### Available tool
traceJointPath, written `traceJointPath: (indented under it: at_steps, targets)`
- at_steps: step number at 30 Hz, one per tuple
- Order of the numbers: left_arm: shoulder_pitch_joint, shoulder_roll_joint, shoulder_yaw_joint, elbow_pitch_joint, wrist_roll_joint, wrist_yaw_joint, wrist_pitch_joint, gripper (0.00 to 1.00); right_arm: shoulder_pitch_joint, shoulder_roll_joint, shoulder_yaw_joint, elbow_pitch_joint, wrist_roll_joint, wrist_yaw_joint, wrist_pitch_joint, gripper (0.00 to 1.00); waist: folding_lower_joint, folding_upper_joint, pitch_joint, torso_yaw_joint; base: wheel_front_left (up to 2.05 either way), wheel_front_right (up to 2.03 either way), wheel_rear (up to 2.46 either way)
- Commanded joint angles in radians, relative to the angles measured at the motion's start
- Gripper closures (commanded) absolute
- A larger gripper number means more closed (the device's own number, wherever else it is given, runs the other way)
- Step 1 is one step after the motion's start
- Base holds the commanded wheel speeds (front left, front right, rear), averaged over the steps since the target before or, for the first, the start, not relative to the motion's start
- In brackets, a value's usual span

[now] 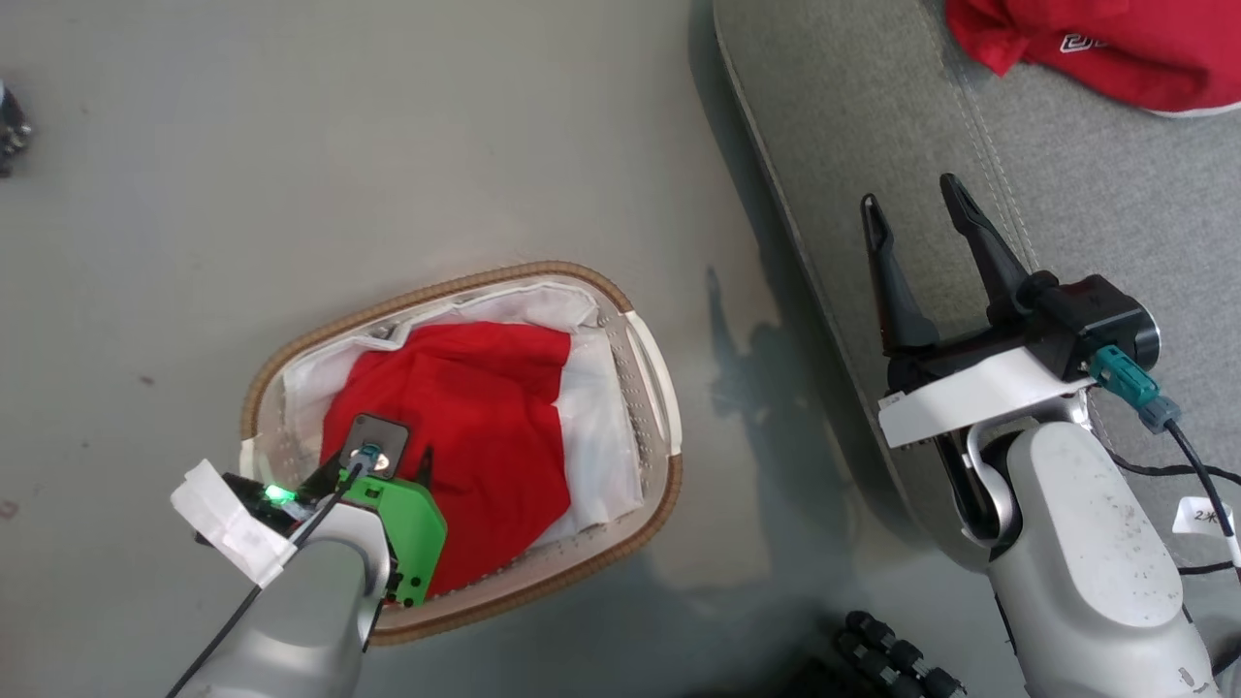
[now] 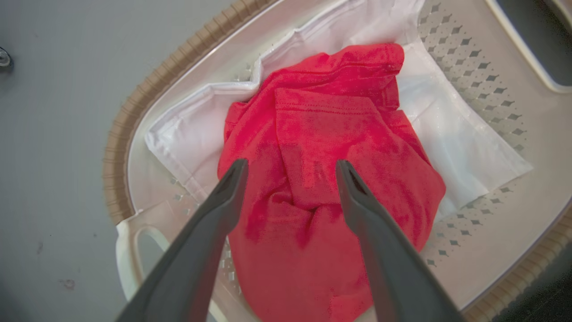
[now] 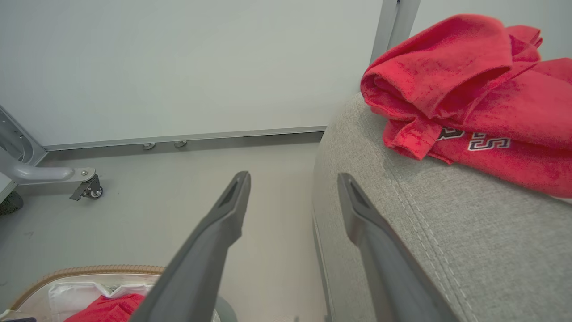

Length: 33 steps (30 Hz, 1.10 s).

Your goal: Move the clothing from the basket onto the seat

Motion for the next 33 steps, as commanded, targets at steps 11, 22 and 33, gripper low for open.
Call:
traceJointPath:
  at_steps: [11,22,33]
  targets:
    - [-0.033,0.045,0.000,0.049,-0.018,0.059,0.037,0.00,-0.046,0.000,0.048,-0.048,0.036,-0.001,-0.005,0.00,-0.0002,0.0000,0.175,-0.149,0.00,0.00,0.00]
    - [-0.044,0.073,0.008,0.062,-0.037,0.128,0.110,0.00,-0.045,0.000,0.075,-0.061,0.062,-0.001,-0.005,0.00,-0.0002,0.0000,0.198,-0.175,0.00,0.00,0.00]
    - [-0.022,0.073,0.008,0.065,-0.065,0.119,0.162,1.00,-0.045,0.000,0.085,-0.052,0.070,-0.001,-0.005,0.00,-0.0002,0.0000,0.200,-0.185,0.00,0.00,0.00]
